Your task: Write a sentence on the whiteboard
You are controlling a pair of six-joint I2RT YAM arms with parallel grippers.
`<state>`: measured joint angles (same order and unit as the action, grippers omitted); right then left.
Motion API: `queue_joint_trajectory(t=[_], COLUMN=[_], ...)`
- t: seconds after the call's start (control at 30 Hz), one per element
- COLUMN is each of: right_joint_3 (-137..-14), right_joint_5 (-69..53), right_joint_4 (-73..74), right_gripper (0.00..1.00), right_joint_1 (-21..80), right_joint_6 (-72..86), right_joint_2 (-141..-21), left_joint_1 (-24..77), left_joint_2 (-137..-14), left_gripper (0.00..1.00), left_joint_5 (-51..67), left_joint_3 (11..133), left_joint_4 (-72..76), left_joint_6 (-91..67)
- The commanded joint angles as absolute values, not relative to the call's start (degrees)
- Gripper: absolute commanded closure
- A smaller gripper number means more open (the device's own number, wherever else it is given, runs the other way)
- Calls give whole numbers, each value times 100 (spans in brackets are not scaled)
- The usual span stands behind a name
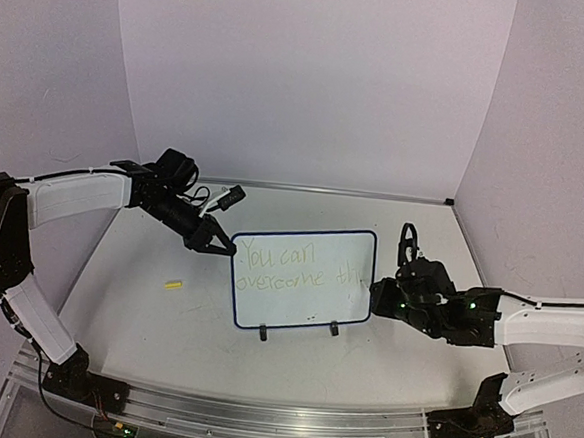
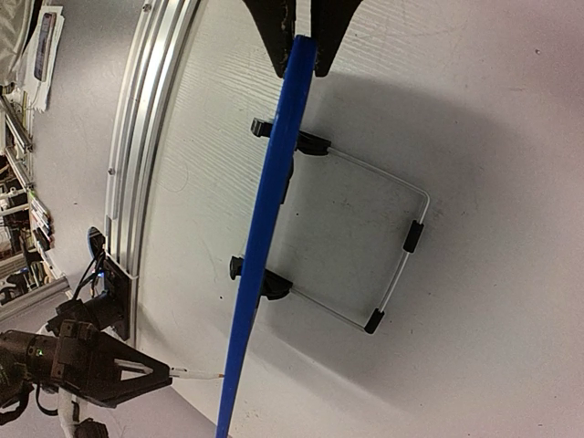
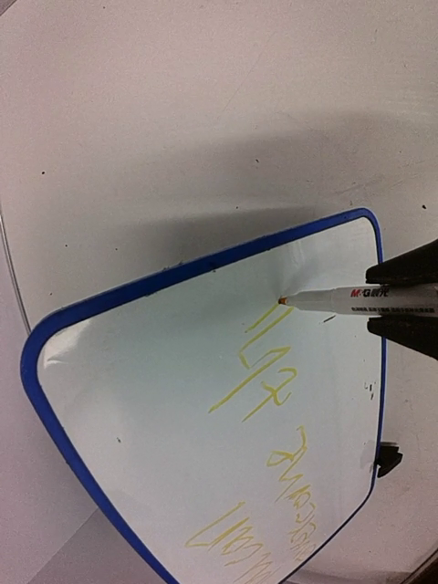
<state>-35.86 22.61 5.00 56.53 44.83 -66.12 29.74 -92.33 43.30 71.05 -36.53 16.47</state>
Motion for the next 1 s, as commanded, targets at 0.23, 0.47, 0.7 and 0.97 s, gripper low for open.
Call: queue_joint_trajectory(t=[0.23, 0.47, 0.7, 0.97], right_joint_3=[-3756, -4092, -4100, -4132], right_joint_5=[2253, 2340, 2419, 2417], right_joint_4=[481, 492, 491, 492], right_gripper=[100, 100, 100, 100], right_joint_1=[5633, 5628, 5633, 5631], right_joint_6=[4058, 3846, 3867, 3823], right_joint_2=[-6019, -6399, -6466, -6609], left_joint_1=[3033, 3032, 3032, 3033], left_joint_2=[-9358, -9367, -9386, -9399], left_gripper=[100, 100, 100, 100], left_joint_5=[3700, 3700, 3700, 3710], left_joint_3=[7109, 7102, 7110, 7110], left_joint_4=[-3897, -3902, -3902, -3901], left_joint_6=[1779, 1777, 1781, 1778])
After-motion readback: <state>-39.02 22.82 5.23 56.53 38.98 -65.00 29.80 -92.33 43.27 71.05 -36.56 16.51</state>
